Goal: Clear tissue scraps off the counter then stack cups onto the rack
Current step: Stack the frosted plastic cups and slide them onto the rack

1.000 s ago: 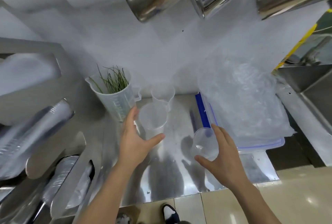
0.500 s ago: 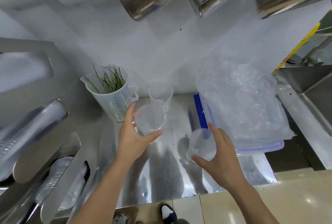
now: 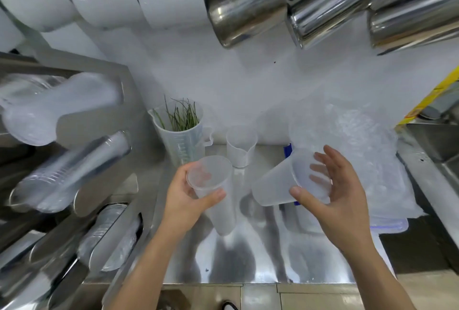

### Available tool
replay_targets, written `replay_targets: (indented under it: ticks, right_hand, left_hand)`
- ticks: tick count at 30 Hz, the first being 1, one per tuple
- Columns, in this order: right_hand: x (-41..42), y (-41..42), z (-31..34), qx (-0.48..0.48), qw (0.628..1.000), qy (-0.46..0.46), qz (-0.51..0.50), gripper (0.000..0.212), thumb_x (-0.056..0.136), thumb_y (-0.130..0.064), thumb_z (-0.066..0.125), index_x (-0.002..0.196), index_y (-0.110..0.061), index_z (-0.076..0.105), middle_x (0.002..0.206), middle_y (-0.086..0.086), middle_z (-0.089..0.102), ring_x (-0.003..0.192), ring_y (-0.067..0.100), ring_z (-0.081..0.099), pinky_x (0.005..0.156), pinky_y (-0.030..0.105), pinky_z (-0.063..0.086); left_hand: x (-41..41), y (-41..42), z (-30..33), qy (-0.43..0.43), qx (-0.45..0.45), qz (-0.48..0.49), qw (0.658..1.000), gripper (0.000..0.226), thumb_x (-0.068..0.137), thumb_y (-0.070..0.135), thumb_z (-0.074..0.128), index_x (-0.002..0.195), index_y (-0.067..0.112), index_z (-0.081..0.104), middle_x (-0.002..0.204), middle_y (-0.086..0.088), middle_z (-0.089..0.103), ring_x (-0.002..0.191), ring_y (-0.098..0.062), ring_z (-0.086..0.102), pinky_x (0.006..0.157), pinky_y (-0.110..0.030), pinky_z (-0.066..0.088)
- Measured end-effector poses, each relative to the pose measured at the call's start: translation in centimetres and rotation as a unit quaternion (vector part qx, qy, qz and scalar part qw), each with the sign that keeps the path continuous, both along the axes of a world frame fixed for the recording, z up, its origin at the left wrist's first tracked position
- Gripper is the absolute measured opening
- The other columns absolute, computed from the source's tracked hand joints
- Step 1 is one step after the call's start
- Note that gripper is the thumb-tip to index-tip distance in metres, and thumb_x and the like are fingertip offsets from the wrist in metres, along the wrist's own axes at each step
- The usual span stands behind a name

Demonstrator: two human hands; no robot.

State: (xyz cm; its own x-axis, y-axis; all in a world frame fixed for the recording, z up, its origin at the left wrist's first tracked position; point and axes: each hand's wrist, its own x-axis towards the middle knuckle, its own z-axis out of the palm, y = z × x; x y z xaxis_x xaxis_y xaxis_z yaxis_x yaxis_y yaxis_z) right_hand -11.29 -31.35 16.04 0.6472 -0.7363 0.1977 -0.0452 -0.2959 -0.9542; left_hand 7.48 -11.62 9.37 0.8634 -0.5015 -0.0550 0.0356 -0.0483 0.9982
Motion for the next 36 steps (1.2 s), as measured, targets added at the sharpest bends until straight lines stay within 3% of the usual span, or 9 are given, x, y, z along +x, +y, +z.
replay_targets:
  ticks: [4,9,14,19,21,24,28,33,36]
  right_hand:
    - [0.4,-0.1,0.9,0.016,0.996,-0.083,0.007,0.092,0.057,-0.038,0.081,0.14,-0.02,0.045,0.135,0.002,0.059,0.118,0.019,0.063,0.095,0.027,0.054]
    - [0.7,0.3,1.9,0.054,0.986,-0.159,0.007,0.096,0.059,-0.046,0.086,0.14,-0.017,0.044,0.136,0.007,0.057,0.118,0.016,0.063,0.092,0.02,0.053]
    - [1.4,1.0,2.7,0.085,0.979,-0.185,0.024,0.101,0.062,-0.06,0.081,0.141,-0.011,0.041,0.135,0.012,0.056,0.117,0.005,0.062,0.093,0.014,0.049]
    - [1.9,1.6,2.3,0.096,0.98,-0.162,0.069,0.102,0.059,-0.064,0.081,0.14,-0.013,0.044,0.136,0.009,0.059,0.12,0.014,0.062,0.102,0.031,0.05]
    - [2.1,1.9,2.3,0.105,0.978,-0.155,0.086,0.1,0.058,-0.064,0.082,0.138,-0.015,0.046,0.134,0.008,0.061,0.118,0.012,0.063,0.098,0.027,0.052]
    - [2.3,2.3,2.3,0.119,0.976,-0.148,0.108,0.097,0.057,-0.065,0.082,0.134,-0.017,0.048,0.13,0.007,0.062,0.113,0.008,0.065,0.091,0.02,0.053]
    - [2.4,2.5,1.7,0.137,0.973,-0.131,0.132,0.096,0.058,-0.067,0.08,0.135,-0.017,0.049,0.131,0.009,0.064,0.117,0.016,0.064,0.091,0.023,0.053]
    - [2.6,2.9,1.0,0.139,0.972,-0.095,0.164,0.093,0.063,-0.072,0.073,0.135,-0.019,0.05,0.128,0.007,0.066,0.128,0.025,0.057,0.097,0.023,0.049]
    - [2.5,3.2,0.7,0.152,0.966,-0.074,0.195,0.089,0.065,-0.072,0.072,0.136,-0.022,0.05,0.128,0.007,0.065,0.128,0.024,0.057,0.096,0.025,0.049]
  left_hand:
    - [-0.7,1.2,0.3,0.009,-0.015,-0.041,0.999,0.074,0.055,0.029,0.091,0.122,0.017,0.062,0.121,-0.017,0.068,0.11,-0.028,0.068,0.092,-0.042,0.057]
    - [-2.1,2.2,1.1,0.029,-0.009,-0.075,0.997,0.058,0.064,0.037,0.083,0.119,0.028,0.065,0.112,0.002,0.073,0.104,-0.008,0.069,0.082,-0.021,0.055]
    - [-3.1,2.7,1.6,0.04,0.013,-0.137,0.99,0.062,0.069,0.043,0.076,0.126,0.026,0.061,0.113,0.016,0.075,0.105,-0.001,0.069,0.082,-0.015,0.052]
    - [-3.3,2.7,1.7,0.059,0.015,-0.191,0.98,0.059,0.077,0.043,0.072,0.132,0.026,0.059,0.13,-0.008,0.068,0.119,-0.024,0.065,0.094,-0.028,0.052]
    - [-3.5,2.7,1.9,0.068,0.012,-0.217,0.974,0.057,0.08,0.039,0.07,0.133,0.022,0.058,0.131,-0.014,0.067,0.117,-0.024,0.066,0.096,-0.032,0.05]
    - [-3.8,2.7,2.4,0.102,0.008,-0.248,0.963,0.057,0.078,0.041,0.072,0.13,0.022,0.057,0.118,0.004,0.075,0.109,-0.01,0.068,0.09,-0.022,0.053]
    - [-4.3,2.5,2.4,0.142,0.012,-0.277,0.95,0.083,0.061,0.064,0.084,0.128,0.022,0.057,0.11,0.012,0.077,0.103,-0.006,0.07,0.084,-0.021,0.054]
    - [-5.0,2.1,1.2,0.214,0.001,-0.267,0.94,0.1,0.036,0.068,0.091,0.122,0.026,0.061,0.101,0.009,0.079,0.094,-0.01,0.073,0.082,-0.028,0.056]
    - [-5.2,1.8,0.8,0.255,-0.002,-0.237,0.937,0.113,0.033,0.066,0.093,0.13,0.021,0.057,0.114,-0.005,0.074,0.102,-0.023,0.07,0.095,-0.044,0.052]
